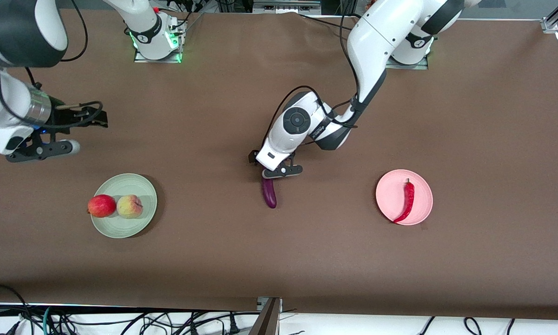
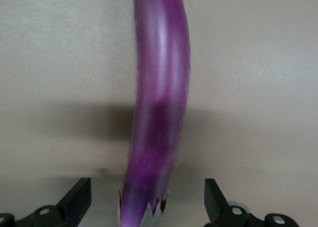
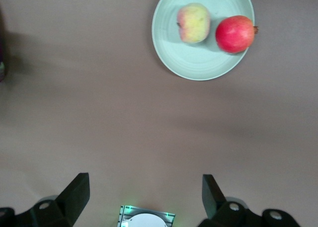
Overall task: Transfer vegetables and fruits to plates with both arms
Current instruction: 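Grasp the purple eggplant with the left gripper and lift it, then carry the eggplant to the pink plate and lower it beside the chili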
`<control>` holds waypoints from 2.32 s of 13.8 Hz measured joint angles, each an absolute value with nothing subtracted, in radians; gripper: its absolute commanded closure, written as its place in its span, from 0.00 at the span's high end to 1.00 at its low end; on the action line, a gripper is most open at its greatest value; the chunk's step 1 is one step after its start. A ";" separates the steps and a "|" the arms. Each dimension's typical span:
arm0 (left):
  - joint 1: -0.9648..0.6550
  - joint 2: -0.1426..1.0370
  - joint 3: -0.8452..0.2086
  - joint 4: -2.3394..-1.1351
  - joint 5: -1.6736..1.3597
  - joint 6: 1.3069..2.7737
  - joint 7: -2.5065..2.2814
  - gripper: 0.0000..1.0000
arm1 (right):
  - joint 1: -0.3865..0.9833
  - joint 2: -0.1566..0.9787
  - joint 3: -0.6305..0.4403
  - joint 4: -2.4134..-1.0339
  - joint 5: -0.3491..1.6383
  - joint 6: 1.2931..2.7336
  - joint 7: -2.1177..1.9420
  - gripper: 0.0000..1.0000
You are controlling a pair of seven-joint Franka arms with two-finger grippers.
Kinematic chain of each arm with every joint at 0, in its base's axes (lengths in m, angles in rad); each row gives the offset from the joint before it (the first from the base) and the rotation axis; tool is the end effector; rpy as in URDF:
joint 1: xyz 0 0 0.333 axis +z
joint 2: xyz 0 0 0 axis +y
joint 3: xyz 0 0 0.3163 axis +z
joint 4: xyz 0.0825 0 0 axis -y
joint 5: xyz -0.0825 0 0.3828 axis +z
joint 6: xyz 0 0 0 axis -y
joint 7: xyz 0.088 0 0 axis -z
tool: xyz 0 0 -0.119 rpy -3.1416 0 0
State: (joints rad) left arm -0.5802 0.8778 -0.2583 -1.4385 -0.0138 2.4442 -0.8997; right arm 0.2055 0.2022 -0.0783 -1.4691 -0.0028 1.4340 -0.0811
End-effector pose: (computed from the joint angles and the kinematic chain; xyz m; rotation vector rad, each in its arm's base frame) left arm 0.5208 -0.5244 0.1810 2.8836 0.2553 -0.0795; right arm 0.5857 0.0787 0.5339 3.0791 0.3213 -0.3673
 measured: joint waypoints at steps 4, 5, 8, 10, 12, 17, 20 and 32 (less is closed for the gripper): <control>-0.586 0.890 -0.254 -1.438 0.026 2.449 -0.900 0.17 | 0.151 0.132 -0.060 -1.473 -0.031 1.445 -0.076 1.00; -0.586 0.890 -0.251 -1.437 0.026 2.450 -0.898 0.00 | 0.132 0.111 -0.060 -1.476 -0.031 1.445 -0.080 1.00; -0.570 0.890 -0.243 -1.436 0.027 2.450 -0.832 0.00 | 0.100 0.076 -0.054 -1.496 -0.031 1.446 -0.103 1.00; -0.527 0.888 -0.242 -1.426 0.027 2.451 -0.771 0.00 | 0.098 0.074 -0.040 -1.506 -0.031 1.447 -0.098 1.00; -0.424 0.878 -0.286 -1.407 0.027 2.413 -0.723 0.00 | 0.098 0.075 -0.023 -1.509 -0.031 1.448 -0.067 1.00; 0.034 0.833 -0.573 -1.393 0.028 2.121 -0.439 0.00 | 0.095 0.083 -0.017 -1.509 -0.032 1.467 -0.060 1.00; 0.280 0.827 -0.660 -1.391 0.072 1.950 -0.211 0.00 | 0.095 0.089 -0.017 -1.508 -0.032 1.473 -0.060 1.00; 0.392 0.820 -0.651 -1.449 0.248 1.810 0.012 0.04 | 0.095 0.094 -0.017 -1.506 -0.034 1.478 -0.059 1.00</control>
State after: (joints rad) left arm 0.3920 0.8200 -0.6513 -1.4492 0.2484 1.8099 0.0124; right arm 0.0949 0.0939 -0.0167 -1.5063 -0.0337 1.4780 -0.0588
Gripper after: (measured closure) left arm 0.665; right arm 0.000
